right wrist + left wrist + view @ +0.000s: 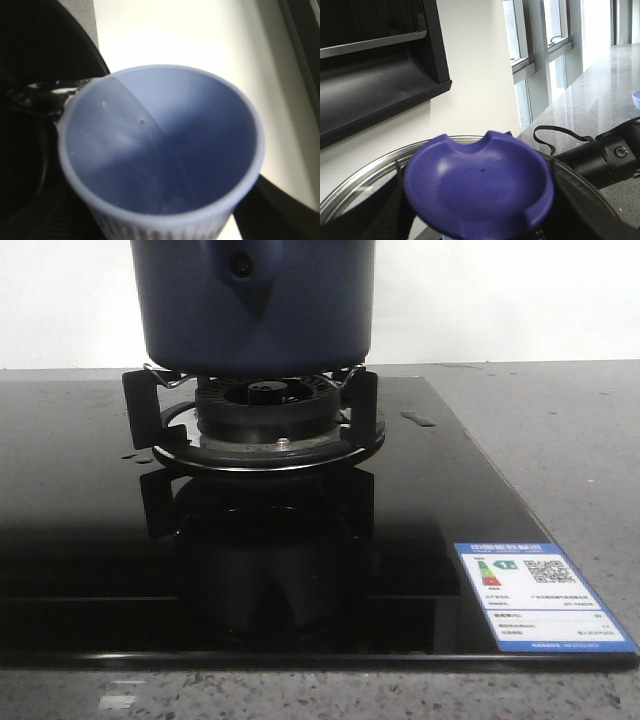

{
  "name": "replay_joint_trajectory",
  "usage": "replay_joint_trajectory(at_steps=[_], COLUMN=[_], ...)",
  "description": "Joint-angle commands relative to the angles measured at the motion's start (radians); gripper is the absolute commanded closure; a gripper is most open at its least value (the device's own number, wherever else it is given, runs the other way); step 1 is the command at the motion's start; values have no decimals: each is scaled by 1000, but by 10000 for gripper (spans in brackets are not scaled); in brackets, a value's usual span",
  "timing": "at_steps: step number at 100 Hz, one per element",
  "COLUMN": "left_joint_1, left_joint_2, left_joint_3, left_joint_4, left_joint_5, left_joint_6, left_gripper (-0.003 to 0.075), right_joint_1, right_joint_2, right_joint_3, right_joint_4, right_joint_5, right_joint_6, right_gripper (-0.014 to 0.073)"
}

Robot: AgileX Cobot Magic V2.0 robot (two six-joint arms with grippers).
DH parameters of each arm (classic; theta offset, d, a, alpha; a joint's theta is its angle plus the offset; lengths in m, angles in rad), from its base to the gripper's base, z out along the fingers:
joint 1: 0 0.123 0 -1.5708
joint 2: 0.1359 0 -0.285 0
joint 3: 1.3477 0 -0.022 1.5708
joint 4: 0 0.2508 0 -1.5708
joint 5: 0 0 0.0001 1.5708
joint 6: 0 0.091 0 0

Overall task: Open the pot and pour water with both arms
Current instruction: 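Tilt the pot with right gripper to pour water into the blue cup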

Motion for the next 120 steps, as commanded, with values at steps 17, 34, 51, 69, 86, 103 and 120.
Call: replay_joint_trajectory(at_steps=[17, 34, 51, 69, 86, 103, 120], left_joint_1=[3, 0, -1, -1, -1, -1, -1], left_joint_2=[-21, -21, -21, -21, -21, -21, -21], left_joint_3=[-27, -27, -27, -27, -27, -27, -27], left_joint_4=[-108, -108, -108, -108, -108, -108, -108], left_joint_5=[-28, -22, -21, -21, -22, -22, -22], left_joint_6=[-10, -10, -10, -10, -10, -10, -10], left_gripper=[408, 408, 408, 408, 408, 408, 408], right_joint_1=[-1, -20, -29, -29, -29, -29, -29], right_joint_2=[-34, -34, -34, -34, -34, -34, -32], right_joint_3=[-38, -38, -44, -100, -172, -195, -195], right_joint_4=[-153, -220, -332, -345, -345, -439, -580], right_joint_5=[-94, -94, -94, -94, -92, -78, -52], right_joint_6=[0, 0, 0, 0, 0, 0, 0], right_gripper=[347, 347, 347, 347, 347, 347, 347])
